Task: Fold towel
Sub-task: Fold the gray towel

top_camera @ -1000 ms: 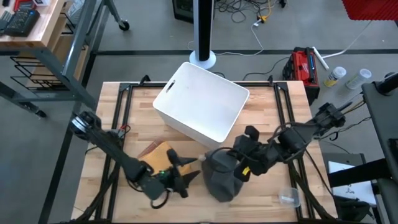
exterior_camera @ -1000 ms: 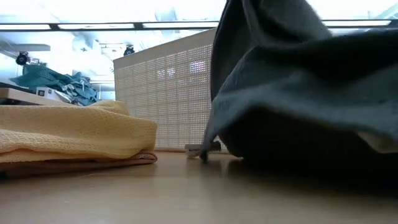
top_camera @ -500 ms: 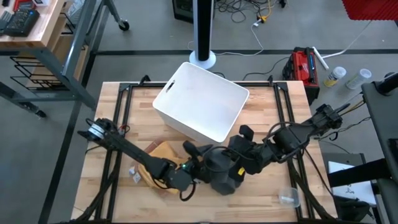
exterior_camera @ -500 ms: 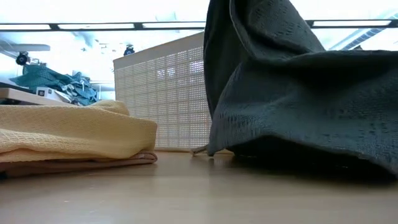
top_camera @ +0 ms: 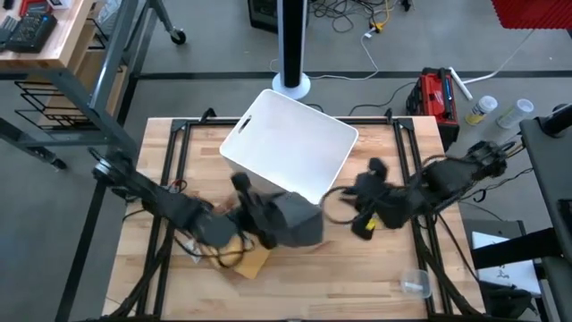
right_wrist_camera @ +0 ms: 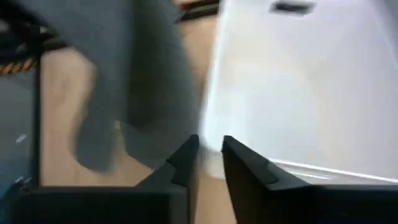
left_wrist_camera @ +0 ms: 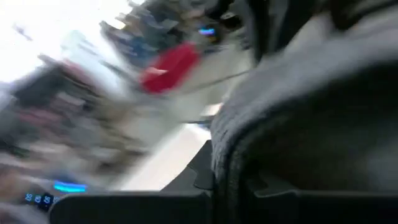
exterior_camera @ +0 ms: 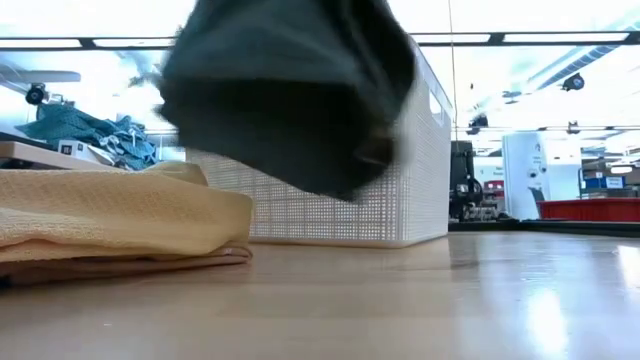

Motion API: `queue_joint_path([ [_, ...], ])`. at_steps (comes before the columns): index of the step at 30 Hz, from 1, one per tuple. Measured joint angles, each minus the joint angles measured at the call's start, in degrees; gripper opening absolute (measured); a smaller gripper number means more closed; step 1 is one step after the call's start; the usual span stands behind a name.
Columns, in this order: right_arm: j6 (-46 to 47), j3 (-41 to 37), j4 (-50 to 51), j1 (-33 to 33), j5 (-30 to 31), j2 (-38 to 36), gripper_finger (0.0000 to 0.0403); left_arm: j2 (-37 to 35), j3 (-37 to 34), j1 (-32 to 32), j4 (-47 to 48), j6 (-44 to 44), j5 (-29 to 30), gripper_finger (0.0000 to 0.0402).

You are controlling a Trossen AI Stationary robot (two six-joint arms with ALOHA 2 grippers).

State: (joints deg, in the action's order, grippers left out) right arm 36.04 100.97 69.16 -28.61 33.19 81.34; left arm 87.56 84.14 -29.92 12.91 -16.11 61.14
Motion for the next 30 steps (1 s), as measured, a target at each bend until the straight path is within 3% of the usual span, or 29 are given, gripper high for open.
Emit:
queue_joint_path([
  [3,-0.1,-1.0,0.0,-1.9,5.3,-2.2,0.0095,-5.7,4.6,2.7,13.6,18.1,-13.5,0.0003],
  [5,-2.8,-3.2,-2.6,-2.9,6.2,-1.9,0.0116,-7.5,6.1,3.9,16.2,22.9,-18.2,0.0003],
  [13,-15.9,-12.0,-31.2,-4.0,7.2,4.5,0.0188,-7.5,5.9,3.6,17.1,26.2,-10.8,0.0001],
  [16,-18.1,-12.3,-36.6,-4.1,7.7,8.8,0.0208,-6.6,5.9,3.6,17.2,26.6,-8.8,0.0001],
  [24,-16.2,-9.6,-39.0,-2.5,13.6,14.3,0.0250,-6.5,5.8,3.6,16.8,26.5,-6.5,0.0001],
  [30,-14.1,-9.5,-41.4,-0.5,6.5,14.4,0.0260,-6.5,5.8,3.6,17.0,26.5,-6.2,0.0000],
])
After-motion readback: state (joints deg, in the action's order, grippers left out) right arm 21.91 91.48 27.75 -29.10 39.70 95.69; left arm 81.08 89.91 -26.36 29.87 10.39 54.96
